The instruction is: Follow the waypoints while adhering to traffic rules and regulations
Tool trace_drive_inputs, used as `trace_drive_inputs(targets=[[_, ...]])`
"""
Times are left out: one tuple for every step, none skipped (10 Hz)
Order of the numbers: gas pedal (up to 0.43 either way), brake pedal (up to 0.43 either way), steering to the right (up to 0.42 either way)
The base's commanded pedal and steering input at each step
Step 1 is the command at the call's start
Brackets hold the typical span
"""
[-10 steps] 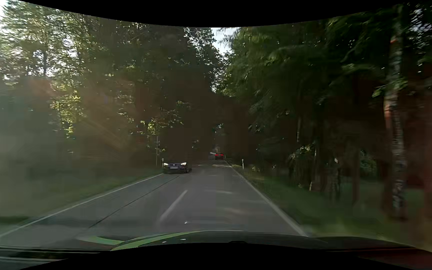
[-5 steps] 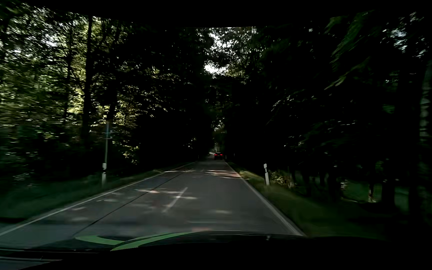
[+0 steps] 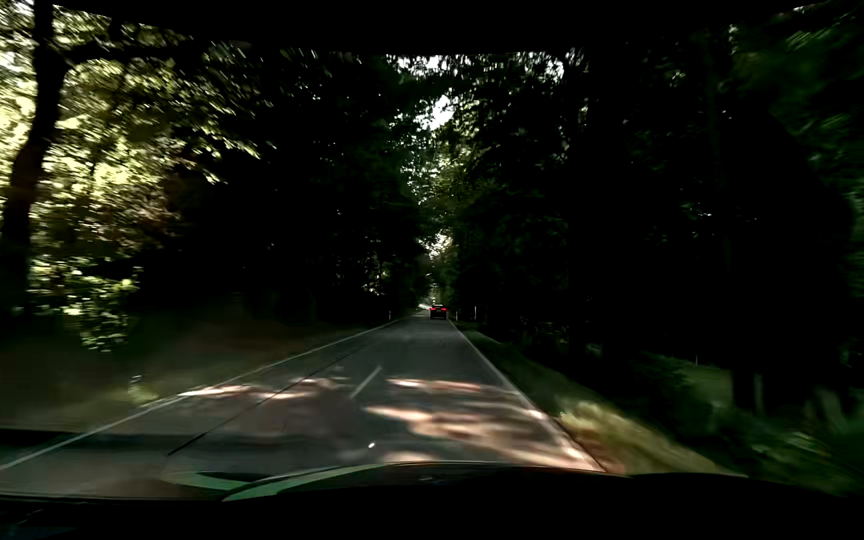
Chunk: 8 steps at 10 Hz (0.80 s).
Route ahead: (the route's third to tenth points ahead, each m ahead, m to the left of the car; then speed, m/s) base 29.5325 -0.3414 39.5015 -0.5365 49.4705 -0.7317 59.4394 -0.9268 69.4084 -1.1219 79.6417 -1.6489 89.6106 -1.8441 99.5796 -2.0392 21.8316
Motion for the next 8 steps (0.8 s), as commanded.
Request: trace_drive_inputs(targets=[[0.118,0.0,-0.003],[0.118,0.0,-0.003],[0.118,0.0,-0.002],[0.118,0.0,-0.002],[0.11,0.0,-0.001],[0.11,0.0,-0.001],[0.098,0.0,0.0],[0.098,0.0,0.0]])
